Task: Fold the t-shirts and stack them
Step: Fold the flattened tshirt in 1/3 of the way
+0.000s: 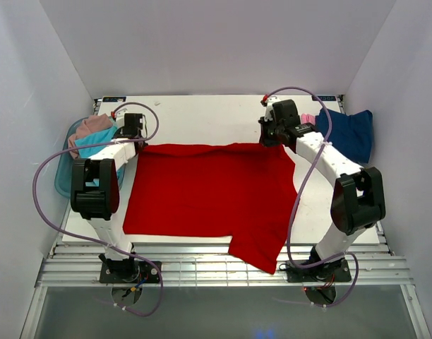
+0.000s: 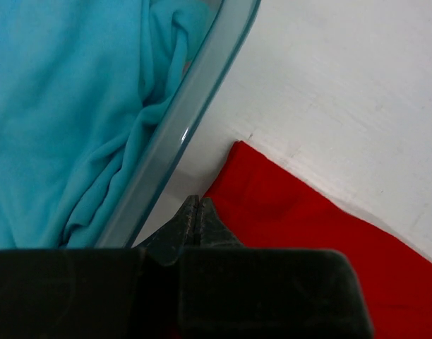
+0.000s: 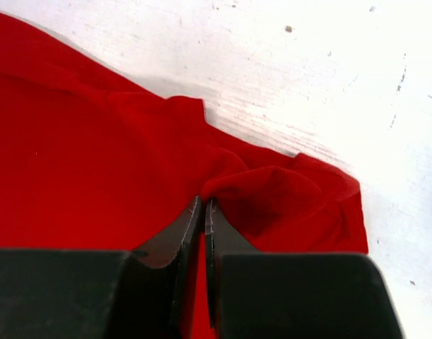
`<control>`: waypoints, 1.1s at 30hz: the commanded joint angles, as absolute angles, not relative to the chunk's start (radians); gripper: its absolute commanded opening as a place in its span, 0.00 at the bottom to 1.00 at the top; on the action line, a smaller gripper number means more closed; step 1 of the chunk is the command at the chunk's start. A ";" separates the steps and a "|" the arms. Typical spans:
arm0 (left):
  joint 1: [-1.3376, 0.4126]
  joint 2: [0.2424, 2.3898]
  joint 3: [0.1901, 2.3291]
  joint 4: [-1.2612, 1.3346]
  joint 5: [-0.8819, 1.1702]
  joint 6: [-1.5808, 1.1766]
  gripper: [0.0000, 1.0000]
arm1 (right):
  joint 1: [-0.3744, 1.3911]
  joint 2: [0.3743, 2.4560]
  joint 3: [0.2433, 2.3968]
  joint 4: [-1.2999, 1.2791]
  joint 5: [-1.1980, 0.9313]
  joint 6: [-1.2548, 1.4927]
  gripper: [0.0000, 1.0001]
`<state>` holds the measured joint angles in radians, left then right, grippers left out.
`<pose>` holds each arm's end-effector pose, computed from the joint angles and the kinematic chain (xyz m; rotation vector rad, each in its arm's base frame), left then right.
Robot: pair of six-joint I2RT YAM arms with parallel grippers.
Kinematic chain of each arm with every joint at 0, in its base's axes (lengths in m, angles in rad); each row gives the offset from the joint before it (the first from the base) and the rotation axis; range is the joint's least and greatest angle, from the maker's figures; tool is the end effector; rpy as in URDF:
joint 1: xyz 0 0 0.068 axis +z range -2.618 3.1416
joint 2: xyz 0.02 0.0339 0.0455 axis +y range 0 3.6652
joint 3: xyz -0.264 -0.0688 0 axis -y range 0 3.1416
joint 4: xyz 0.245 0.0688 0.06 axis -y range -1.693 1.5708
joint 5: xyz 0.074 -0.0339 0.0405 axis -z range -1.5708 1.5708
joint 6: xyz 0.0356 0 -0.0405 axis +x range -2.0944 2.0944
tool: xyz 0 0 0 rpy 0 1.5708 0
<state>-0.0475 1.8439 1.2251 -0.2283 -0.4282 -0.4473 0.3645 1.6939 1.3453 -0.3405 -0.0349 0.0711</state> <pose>0.3963 -0.0040 0.1948 -0.6504 2.2448 0.2751 0.3618 0.1394 0.2785 -0.3509 2.2465 0.2705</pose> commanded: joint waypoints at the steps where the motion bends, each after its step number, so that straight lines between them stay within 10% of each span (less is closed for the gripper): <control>1: -0.043 1.750 1.201 -0.264 -0.437 -0.457 0.00 | 0.374 1.631 1.305 -0.351 0.009 0.080 0.08; 33: -0.043 1.710 1.114 -0.501 -0.420 -0.466 0.00 | 0.468 1.503 1.104 -0.571 0.136 0.179 0.08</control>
